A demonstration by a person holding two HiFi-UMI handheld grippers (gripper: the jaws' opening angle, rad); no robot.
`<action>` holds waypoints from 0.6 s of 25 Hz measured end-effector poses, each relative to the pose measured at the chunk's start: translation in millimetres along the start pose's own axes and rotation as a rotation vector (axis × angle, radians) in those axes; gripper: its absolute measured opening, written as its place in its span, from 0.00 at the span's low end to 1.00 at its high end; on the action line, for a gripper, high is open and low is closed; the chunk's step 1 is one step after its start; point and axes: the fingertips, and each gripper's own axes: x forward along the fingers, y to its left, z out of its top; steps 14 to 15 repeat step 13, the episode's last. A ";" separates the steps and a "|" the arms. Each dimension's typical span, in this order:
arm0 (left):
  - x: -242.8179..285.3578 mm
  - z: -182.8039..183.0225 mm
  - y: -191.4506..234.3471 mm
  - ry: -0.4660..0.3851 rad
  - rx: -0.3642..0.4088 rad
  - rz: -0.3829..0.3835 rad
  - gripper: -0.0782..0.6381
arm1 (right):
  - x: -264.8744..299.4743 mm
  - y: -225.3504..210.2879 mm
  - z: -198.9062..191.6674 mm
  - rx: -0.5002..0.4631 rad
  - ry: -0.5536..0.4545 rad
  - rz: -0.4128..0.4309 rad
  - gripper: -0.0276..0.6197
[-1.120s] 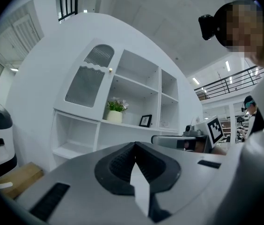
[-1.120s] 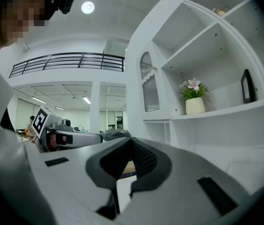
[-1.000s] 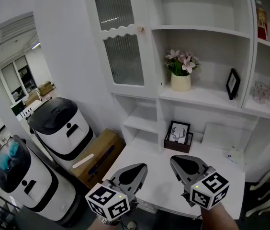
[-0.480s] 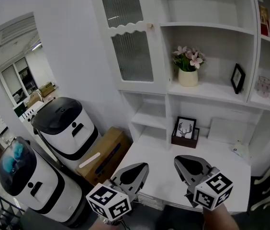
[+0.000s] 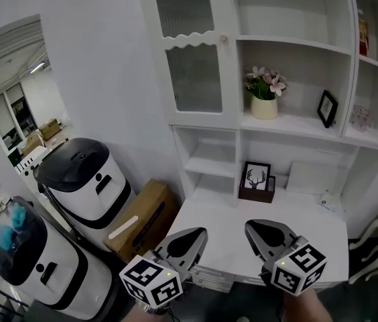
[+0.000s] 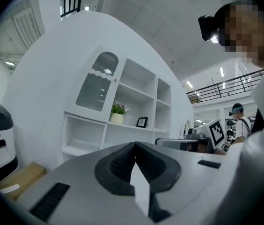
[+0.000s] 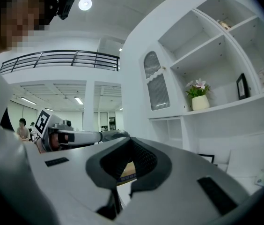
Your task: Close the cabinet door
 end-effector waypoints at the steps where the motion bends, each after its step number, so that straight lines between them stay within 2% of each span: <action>1: -4.3 0.5 2.5 0.000 -0.002 -0.007 0.12 | 1.1 4.7 -0.1 0.000 0.001 -0.008 0.05; 15: -30.6 0.1 22.8 0.004 -0.015 -0.068 0.12 | 13.3 37.1 -4.9 0.001 0.004 -0.071 0.05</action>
